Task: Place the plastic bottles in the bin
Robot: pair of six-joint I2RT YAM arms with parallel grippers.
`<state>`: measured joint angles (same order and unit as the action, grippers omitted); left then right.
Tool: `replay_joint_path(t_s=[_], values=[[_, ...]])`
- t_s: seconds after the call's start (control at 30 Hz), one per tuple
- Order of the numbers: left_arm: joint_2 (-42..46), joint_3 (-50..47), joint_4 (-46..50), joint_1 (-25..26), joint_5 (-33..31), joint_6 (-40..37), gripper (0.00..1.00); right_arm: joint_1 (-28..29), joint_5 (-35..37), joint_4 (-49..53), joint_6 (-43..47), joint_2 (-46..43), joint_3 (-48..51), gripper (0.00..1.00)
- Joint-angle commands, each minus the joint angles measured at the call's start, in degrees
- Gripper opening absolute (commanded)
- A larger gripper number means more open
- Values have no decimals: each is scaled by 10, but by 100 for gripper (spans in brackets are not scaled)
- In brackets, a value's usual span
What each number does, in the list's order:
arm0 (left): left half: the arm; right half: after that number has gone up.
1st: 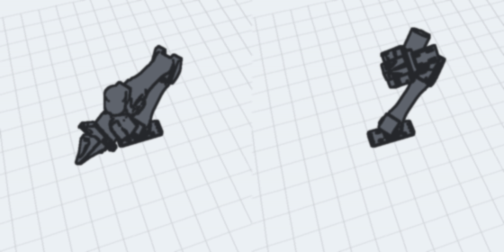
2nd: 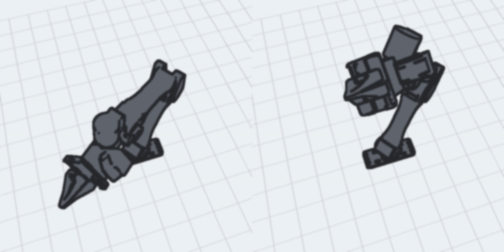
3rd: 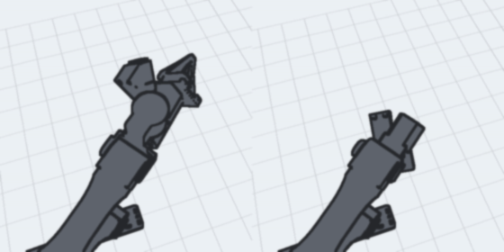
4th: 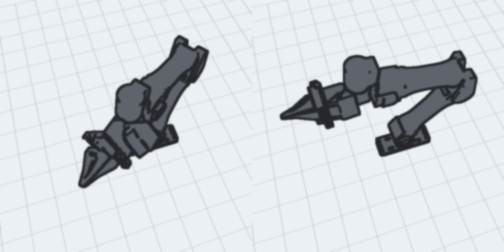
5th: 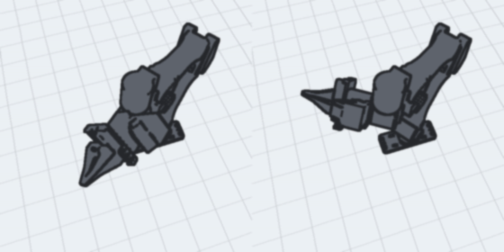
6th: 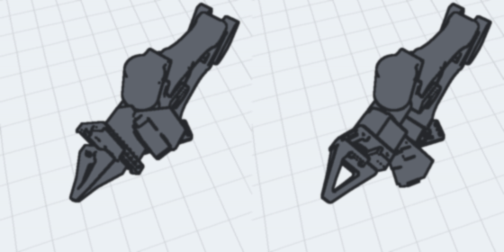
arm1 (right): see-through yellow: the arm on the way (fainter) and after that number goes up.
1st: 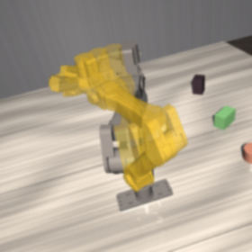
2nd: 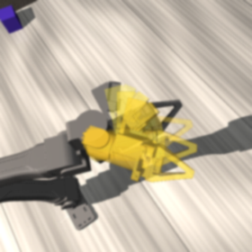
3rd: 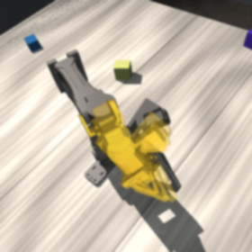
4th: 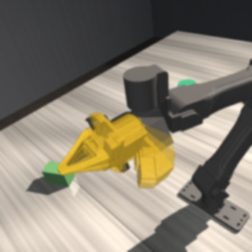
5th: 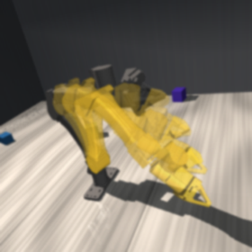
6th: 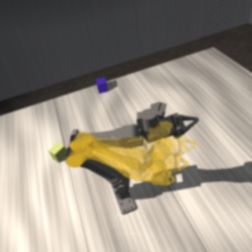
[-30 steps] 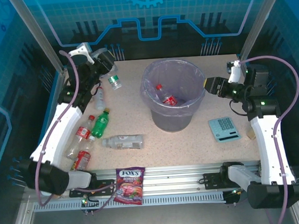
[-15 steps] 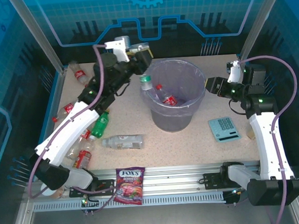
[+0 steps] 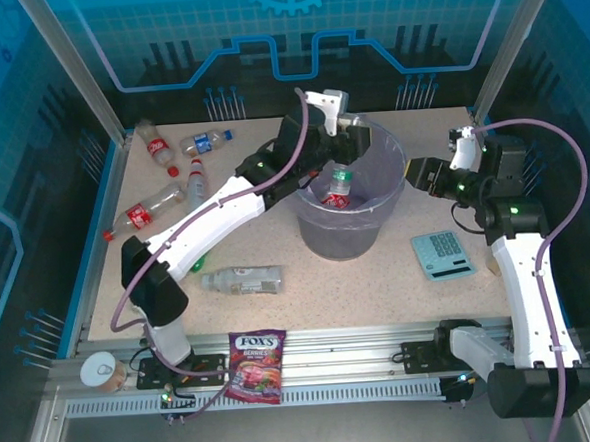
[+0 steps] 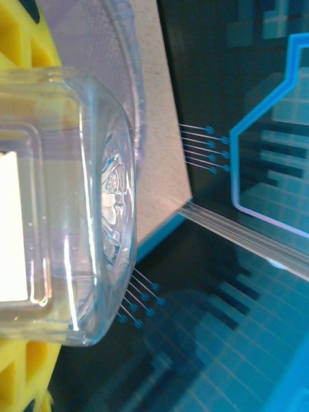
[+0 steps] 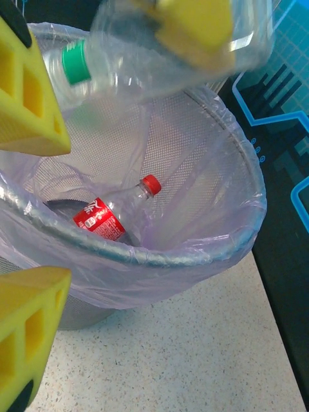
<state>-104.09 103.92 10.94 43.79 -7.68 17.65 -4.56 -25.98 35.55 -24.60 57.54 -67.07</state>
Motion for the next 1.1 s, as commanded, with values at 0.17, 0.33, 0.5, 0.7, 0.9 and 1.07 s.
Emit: replay_joint_path(t_s=[0.17, 0.33, 0.5, 0.7, 0.9, 1.07], values=[[-25, 0, 30, 7, 6, -14, 16, 8, -27, -10, -5, 3, 11, 48], [-21, -45, 6, 8, 15, 12, 18, 38, -21, -72, -33, 19, 38, 46], [-24, -65, 7, 7, 16, 18, 21, 46, 22, -88, -31, 35, 45, 40], [-26, -71, 2, 7, 18, 23, 31, 50, 21, -91, -25, 50, 45, 35], [-28, -63, 5, 7, 24, 24, 48, 51, 19, -90, -22, 51, 49, 34], [-26, -50, 15, 7, 30, 27, 63, 51, 21, -94, -25, 46, 57, 32]])
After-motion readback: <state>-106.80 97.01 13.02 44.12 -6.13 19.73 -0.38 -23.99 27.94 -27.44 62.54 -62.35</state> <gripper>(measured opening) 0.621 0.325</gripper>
